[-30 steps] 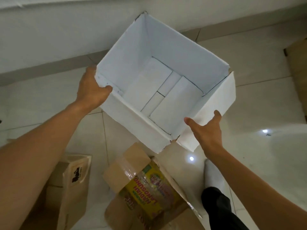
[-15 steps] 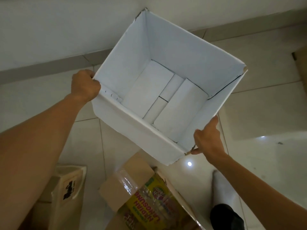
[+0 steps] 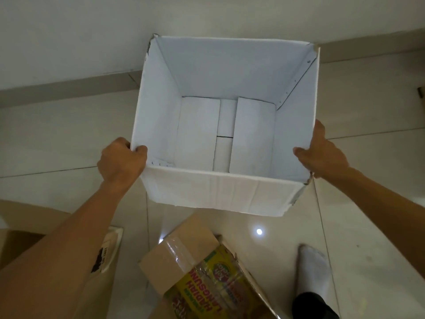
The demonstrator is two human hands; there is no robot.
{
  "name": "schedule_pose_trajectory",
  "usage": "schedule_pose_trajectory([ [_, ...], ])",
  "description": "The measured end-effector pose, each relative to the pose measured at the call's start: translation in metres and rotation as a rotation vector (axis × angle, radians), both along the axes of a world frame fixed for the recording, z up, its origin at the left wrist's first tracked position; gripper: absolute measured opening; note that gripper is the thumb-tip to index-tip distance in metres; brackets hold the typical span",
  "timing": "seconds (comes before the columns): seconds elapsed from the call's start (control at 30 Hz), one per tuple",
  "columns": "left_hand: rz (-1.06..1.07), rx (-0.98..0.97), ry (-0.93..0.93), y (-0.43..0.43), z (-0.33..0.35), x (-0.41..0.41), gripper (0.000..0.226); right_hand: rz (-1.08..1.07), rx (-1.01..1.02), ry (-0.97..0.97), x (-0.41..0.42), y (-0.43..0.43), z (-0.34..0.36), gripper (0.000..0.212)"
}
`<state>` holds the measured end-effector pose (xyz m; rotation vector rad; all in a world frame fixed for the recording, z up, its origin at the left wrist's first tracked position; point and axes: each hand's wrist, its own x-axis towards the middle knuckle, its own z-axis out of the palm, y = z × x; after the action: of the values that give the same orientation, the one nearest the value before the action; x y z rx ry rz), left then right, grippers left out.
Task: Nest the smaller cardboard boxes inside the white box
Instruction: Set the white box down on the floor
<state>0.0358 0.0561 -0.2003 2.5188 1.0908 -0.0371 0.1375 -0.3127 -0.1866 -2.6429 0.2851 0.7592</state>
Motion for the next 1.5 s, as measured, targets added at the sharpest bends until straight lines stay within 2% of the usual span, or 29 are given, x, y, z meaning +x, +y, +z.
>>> schedule_pose_trajectory([
  [0.07, 0.005, -0.084, -0.037, 0.003, -0.001, 0.010, 0.025, -0.044, -0.052, -0.061, -0.011, 0.001, -0.006, 0.058],
  [0.13, 0.015, -0.156, -0.070, -0.001, -0.007, 0.017, 0.027, -0.087, -0.008, -0.089, -0.020, 0.006, -0.013, 0.047],
  [0.2, 0.019, -0.145, -0.070, -0.010, -0.013, 0.017, 0.032, -0.090, 0.027, -0.128, -0.015, 0.009, -0.019, 0.042],
  [0.47, 0.115, -0.058, -0.049, -0.029, -0.021, 0.008, 0.033, 0.009, 0.039, -0.179, 0.040, 0.003, -0.023, 0.039],
  [0.77, 0.171, -0.093, -0.031, -0.042, -0.017, 0.013, 0.032, 0.098, 0.013, -0.187, 0.066, -0.002, -0.020, 0.038],
  [0.9, 0.182, -0.080, 0.000, -0.041, -0.016, 0.012, 0.036, 0.088, 0.011, -0.152, 0.066, -0.003, -0.018, 0.039],
  [0.97, 0.183, -0.077, 0.040, -0.038, -0.015, 0.010, 0.039, 0.020, 0.090, -0.103, 0.062, -0.001, -0.014, 0.045],
  [1.03, 0.178, -0.088, 0.083, -0.036, -0.010, 0.005, 0.048, -0.069, 0.192, -0.103, 0.053, 0.005, -0.004, 0.058],
  [1.07, 0.182, -0.099, 0.094, -0.034, -0.007, 0.001, 0.057, -0.073, 0.191, -0.173, 0.045, 0.009, 0.002, 0.064],
  [1.17, 0.183, -0.108, 0.078, -0.034, 0.005, -0.019, 0.078, 0.070, 0.118, -0.475, 0.011, 0.029, 0.028, 0.065],
  [1.23, 0.149, -0.065, 0.025, -0.032, 0.012, -0.039, 0.078, 0.159, 0.165, -0.552, -0.020, 0.050, 0.044, 0.059],
  [1.33, 0.139, -0.088, -0.088, -0.023, 0.018, -0.072, 0.066, 0.201, 0.311, -0.479, -0.076, 0.088, 0.056, 0.048],
  [1.5, 0.130, -0.244, -0.124, 0.004, 0.025, -0.144, 0.042, 0.205, 0.398, -0.206, -0.162, 0.151, 0.054, 0.037],
])
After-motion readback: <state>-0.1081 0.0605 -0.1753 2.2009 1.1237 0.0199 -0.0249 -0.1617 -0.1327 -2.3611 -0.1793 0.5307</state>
